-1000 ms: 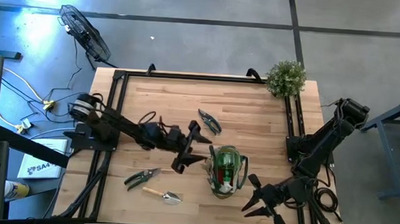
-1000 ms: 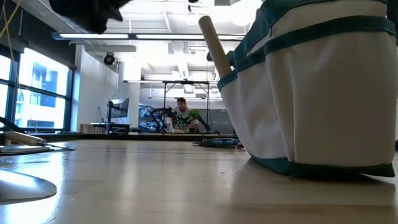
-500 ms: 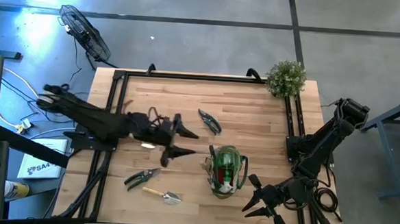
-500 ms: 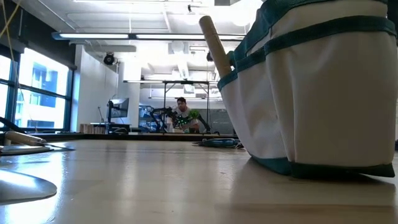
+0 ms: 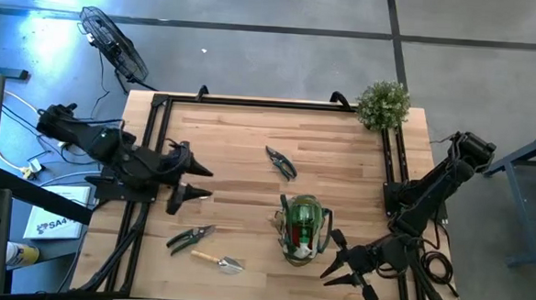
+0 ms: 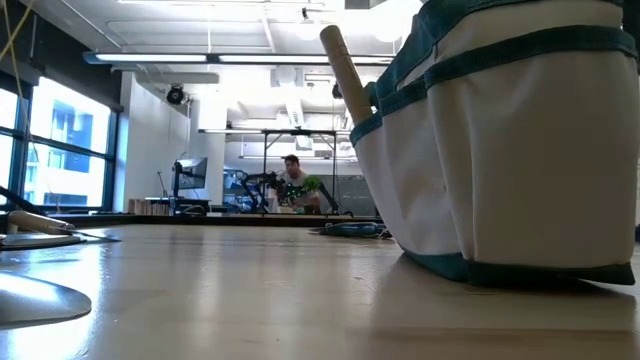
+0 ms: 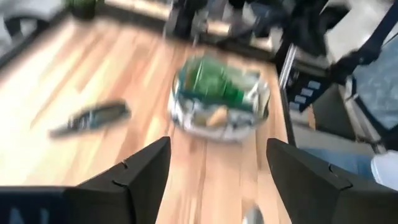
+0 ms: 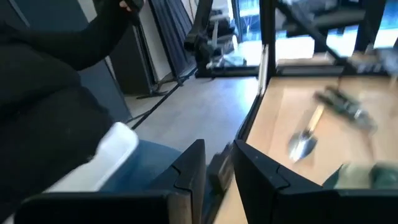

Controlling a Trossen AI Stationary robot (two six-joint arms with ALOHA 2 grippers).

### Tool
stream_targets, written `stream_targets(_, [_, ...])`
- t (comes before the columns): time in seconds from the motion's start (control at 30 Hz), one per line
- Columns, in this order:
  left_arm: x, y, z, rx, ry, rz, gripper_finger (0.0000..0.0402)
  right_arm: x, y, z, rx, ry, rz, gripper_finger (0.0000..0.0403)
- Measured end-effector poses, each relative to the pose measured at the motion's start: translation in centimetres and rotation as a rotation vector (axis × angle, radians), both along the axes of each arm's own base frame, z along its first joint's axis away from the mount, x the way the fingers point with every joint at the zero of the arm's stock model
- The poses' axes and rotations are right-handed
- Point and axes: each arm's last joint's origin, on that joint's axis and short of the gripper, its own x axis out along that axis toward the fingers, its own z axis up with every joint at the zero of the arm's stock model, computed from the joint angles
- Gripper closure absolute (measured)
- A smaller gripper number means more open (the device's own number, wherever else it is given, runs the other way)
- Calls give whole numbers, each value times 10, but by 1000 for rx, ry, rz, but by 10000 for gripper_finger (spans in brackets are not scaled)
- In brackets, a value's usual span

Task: Pick & Place Garden tools in Gardening bag
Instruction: Put the bottom green shear scissors into the gardening bag

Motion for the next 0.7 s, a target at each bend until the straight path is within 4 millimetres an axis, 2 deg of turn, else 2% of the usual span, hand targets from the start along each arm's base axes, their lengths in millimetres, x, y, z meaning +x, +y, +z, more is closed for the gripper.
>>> stream_targets(0.2, [-4,-3,-15,-249,206,57,145,12,-15,10,-85,-121,1,330])
stream_targets(0.37, [-4,-12,-39,-415,542,125,145,17,-19,9,3,-65,-3,330])
stream_targets(0.47, [-3,-24,-56,-419,694,200,145,18,-16,6,21,-43,11,330])
stream_targets(0.7, [4,-64,-88,-563,1057,199,145,14,-11,4,-12,-53,28,319])
